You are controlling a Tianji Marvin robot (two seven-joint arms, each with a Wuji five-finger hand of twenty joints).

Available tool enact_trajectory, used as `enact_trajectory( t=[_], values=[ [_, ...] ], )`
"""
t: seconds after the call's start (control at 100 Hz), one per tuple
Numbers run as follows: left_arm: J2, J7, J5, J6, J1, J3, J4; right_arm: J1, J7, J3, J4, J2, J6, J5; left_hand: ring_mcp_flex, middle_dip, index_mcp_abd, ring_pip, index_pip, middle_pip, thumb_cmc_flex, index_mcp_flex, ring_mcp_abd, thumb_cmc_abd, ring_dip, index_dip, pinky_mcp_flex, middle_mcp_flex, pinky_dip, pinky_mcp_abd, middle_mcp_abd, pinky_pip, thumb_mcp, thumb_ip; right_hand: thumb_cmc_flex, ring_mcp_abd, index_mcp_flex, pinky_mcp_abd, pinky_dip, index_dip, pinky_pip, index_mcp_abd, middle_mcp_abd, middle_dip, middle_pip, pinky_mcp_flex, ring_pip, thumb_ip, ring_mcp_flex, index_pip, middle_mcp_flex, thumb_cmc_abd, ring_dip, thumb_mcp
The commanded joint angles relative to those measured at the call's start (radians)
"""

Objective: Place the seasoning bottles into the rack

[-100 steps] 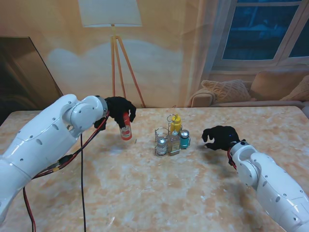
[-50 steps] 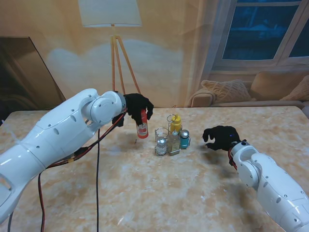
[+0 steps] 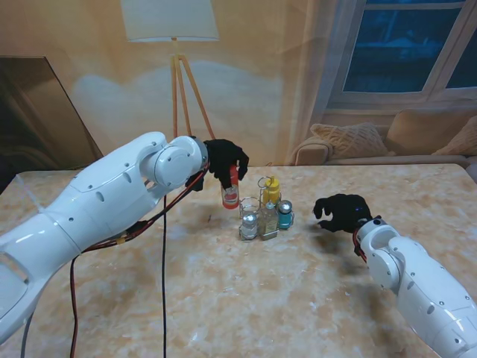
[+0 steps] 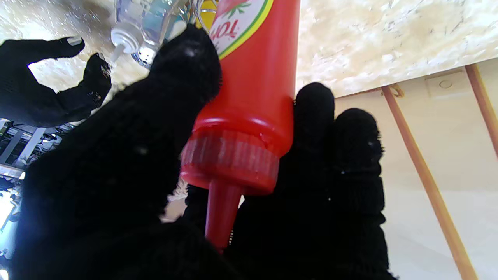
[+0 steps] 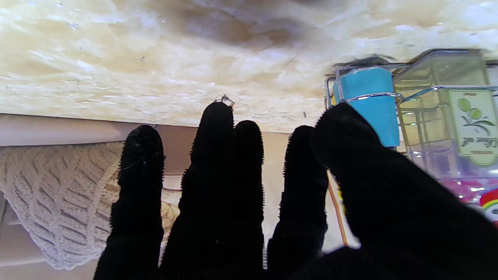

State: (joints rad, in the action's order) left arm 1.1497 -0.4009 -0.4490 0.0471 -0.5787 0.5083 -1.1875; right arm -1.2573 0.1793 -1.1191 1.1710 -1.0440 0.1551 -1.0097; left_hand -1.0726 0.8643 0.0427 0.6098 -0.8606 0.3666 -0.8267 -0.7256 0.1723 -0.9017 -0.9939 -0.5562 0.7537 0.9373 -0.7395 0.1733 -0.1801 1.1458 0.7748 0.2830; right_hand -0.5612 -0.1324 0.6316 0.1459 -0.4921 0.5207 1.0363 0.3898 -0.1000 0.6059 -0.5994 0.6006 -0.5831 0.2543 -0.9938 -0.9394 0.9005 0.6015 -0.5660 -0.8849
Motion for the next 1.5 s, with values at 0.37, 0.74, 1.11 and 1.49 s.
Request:
enact_trajectory(
  t=[0.37,0.74,1.11,1.49],
  values=[
    [0.055,0.047,0.025,0.054,0.036,-0.039,0.034,-0.012,-0.012,-0.002,0.005,-0.004,0.003,-0.003,-0.04,0.07,-0.066,0.066,-0.146,0.127,-0.147,-0.053,-0.056,0.094,-0.025,-0.082,-0.008,0.098,-0.011,-0.039,0.017,0.016,0.084,-0.039,-0.021,-0.014,0.013,0.003,0.015,-0.005,0.021,0.004,-0.004,0.026,-0.005,-0.006,-0.017,0.004,-0.006,-0.016,0.011,0.021,-0.025,-0.008],
    [0.095,0.071,0.058,0.086,0.062,-0.08,0.076,-0.013,-0.01,-0.004,0.006,-0.004,0.004,-0.005,-0.039,0.068,-0.07,0.062,-0.142,0.126,-0.15,-0.052,-0.052,0.099,-0.021,-0.083,-0.007,0.097,-0.005,-0.035,0.014,0.019,0.077,-0.037,-0.022,-0.013,0.014,0.003,0.015,-0.005,0.021,0.005,-0.005,0.026,-0.005,-0.006,-0.017,0.004,-0.006,-0.017,0.011,0.022,-0.024,-0.008],
    [0.125,0.084,0.081,0.093,0.075,-0.11,0.12,-0.014,-0.009,-0.006,0.006,-0.003,0.005,-0.007,-0.038,0.068,-0.071,0.062,-0.141,0.125,-0.152,-0.052,-0.051,0.102,-0.021,-0.082,-0.008,0.096,0.001,-0.031,0.012,0.02,0.073,-0.036,-0.021,-0.014,0.014,0.004,0.015,-0.004,0.022,0.005,-0.005,0.027,-0.005,-0.005,-0.017,0.005,-0.007,-0.017,0.012,0.024,-0.024,-0.01],
    [0.155,0.101,0.096,0.095,0.082,-0.136,0.168,-0.014,-0.007,-0.007,0.005,-0.003,0.006,-0.007,-0.039,0.068,-0.073,0.06,-0.14,0.124,-0.155,-0.052,-0.05,0.104,-0.019,-0.081,-0.006,0.094,0.007,-0.03,0.01,0.022,0.07,-0.036,-0.022,-0.013,0.015,0.003,0.015,-0.004,0.022,0.007,-0.005,0.027,-0.005,-0.006,-0.017,0.005,-0.006,-0.017,0.011,0.024,-0.025,-0.01]
  ],
)
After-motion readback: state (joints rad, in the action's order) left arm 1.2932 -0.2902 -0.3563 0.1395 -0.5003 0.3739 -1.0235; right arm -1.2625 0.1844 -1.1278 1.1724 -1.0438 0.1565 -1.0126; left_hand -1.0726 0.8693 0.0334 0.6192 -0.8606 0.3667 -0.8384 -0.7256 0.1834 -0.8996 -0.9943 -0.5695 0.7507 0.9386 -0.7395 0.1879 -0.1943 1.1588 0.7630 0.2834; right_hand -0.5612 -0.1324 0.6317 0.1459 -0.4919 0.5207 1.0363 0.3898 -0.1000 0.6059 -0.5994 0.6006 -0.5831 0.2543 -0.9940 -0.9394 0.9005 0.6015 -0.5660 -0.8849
